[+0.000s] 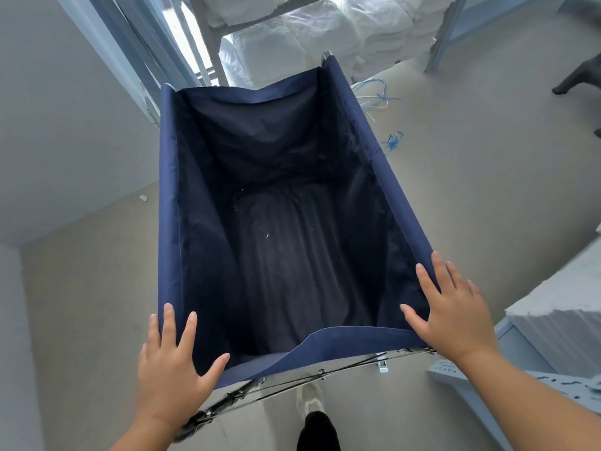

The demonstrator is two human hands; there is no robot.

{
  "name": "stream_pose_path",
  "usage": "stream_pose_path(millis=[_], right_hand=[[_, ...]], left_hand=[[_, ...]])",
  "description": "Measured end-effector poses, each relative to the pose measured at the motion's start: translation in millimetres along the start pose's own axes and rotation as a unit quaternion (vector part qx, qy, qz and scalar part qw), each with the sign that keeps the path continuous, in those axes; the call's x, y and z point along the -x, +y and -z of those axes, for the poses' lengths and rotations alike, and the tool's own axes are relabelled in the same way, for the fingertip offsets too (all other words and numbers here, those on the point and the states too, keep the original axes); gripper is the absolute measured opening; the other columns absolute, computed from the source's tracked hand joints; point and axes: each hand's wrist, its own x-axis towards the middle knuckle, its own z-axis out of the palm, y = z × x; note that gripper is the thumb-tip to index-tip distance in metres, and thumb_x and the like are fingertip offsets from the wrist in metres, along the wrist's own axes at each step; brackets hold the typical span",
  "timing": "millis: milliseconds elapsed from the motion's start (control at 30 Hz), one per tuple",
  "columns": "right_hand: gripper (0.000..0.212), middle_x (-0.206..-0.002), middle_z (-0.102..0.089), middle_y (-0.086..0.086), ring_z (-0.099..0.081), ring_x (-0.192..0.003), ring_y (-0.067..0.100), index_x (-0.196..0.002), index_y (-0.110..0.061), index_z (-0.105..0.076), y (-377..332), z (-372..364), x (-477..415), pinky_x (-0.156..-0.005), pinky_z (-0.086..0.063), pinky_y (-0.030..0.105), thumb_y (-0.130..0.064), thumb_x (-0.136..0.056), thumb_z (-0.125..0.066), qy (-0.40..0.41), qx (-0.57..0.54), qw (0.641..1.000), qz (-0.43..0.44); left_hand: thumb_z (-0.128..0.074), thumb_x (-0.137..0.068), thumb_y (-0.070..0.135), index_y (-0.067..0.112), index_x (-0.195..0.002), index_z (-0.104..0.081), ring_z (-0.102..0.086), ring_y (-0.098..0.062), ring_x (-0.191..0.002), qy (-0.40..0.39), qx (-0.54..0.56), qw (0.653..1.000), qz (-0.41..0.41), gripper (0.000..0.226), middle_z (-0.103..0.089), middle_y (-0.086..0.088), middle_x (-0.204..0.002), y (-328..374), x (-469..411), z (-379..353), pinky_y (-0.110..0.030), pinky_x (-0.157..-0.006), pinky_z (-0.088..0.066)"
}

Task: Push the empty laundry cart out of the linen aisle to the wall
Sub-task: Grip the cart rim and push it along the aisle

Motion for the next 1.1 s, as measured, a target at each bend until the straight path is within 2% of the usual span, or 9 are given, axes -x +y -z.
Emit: stream_pose_path(millis=[367,600,800,1100], right_hand=[[0.077,-0.160,-0.034,0.015,-0.049,-0.134,0.042,-0.142,-0.012,-0.052,-13.2,10.4,-54.3,-0.095,-0.050,0.056,-0.060,-0.084,-0.042,-0.004,-0.008,0.999,0.041],[0.077,-0.159,-0.036,0.016,-0.053,-0.130,0.043,-0.141,-0.009,-0.054,-24.4,17.1,-86.1,-0.095,-0.052,0.055,-0.059,-0.084,-0.042,0.003,-0.012,0.998,0.069],[0.076,-0.157,-0.039,0.017,-0.057,-0.124,0.044,-0.140,-0.008,-0.055,-32.2,18.0,-113.2,-0.089,-0.055,0.054,-0.059,-0.084,-0.042,0.008,-0.012,0.995,0.095],[0.077,-0.157,-0.039,0.018,-0.057,-0.123,0.046,-0.139,-0.007,-0.055,-40.7,18.6,-152.9,-0.088,-0.054,0.055,-0.059,-0.084,-0.044,0.029,-0.007,0.991,0.134]], left_hand=[[-0.025,-0.077,0.086,0.012,-0.140,-0.052,-0.022,-0.045,-0.146,-0.008,0.032,0.998,0.047,0.101,-0.023,-0.016,-0.162,-11.6,-10.6,-8.8,-0.063,-0.092,-0.046],[-0.025,-0.077,0.087,0.012,-0.140,-0.053,-0.025,-0.046,-0.145,-0.013,0.045,0.996,0.071,0.102,-0.026,-0.018,-0.161,-15.1,-16.4,-6.8,-0.064,-0.089,-0.048],[-0.024,-0.076,0.087,0.012,-0.139,-0.055,-0.027,-0.046,-0.144,-0.014,0.054,0.994,0.097,0.103,-0.028,-0.019,-0.160,-15.6,-21.0,-4.3,-0.062,-0.087,-0.049],[-0.024,-0.076,0.088,0.014,-0.140,-0.053,-0.025,-0.045,-0.146,-0.008,0.061,0.989,0.133,0.103,-0.026,-0.017,-0.161,-14.7,-27.0,-2.2,-0.062,-0.090,-0.048]])
